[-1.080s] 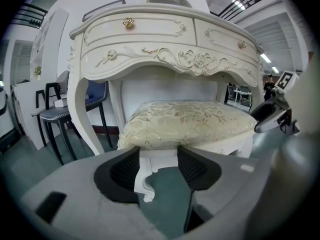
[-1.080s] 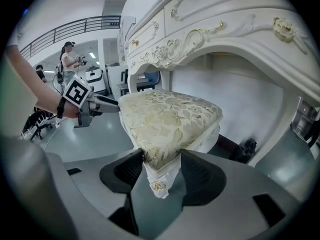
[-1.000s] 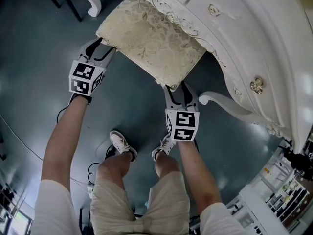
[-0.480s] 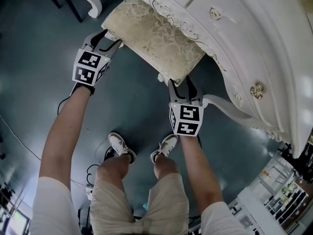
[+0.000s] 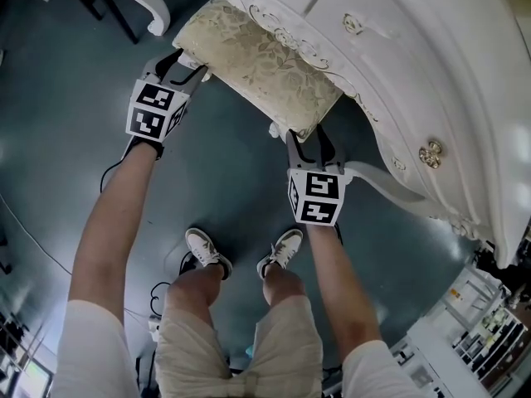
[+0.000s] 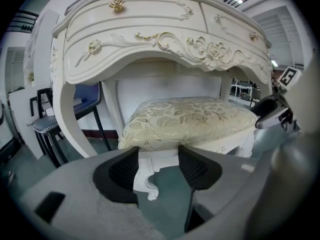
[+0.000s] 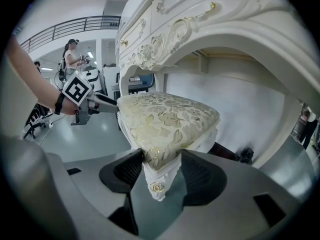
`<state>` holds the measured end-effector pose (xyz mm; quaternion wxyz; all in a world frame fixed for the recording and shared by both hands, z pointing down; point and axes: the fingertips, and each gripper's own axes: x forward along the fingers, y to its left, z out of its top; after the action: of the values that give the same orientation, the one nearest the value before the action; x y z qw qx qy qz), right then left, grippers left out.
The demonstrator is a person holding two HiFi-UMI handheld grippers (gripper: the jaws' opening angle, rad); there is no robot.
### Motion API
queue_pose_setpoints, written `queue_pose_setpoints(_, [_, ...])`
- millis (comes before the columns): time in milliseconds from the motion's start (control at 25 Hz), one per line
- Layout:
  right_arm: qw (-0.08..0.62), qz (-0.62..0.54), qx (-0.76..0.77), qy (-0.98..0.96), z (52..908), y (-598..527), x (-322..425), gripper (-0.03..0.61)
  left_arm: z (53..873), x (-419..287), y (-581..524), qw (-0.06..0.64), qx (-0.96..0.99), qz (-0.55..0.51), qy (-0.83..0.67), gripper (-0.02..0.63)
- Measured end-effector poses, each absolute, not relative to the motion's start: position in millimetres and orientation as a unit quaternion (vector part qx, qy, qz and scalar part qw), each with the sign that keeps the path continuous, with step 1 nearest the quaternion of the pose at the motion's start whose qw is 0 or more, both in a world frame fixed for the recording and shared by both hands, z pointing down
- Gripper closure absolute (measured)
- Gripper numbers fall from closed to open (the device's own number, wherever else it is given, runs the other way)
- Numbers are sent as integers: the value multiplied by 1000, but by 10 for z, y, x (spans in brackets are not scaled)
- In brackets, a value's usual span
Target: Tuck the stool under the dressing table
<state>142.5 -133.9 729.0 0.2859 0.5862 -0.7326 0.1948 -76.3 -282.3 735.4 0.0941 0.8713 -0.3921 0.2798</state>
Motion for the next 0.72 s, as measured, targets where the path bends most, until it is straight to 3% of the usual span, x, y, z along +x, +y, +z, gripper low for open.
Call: queue_pose_setpoints(720, [282,198,595,-726,7286,-1526,1522,330,7350,-644,-3035,80,868,292,-394,368])
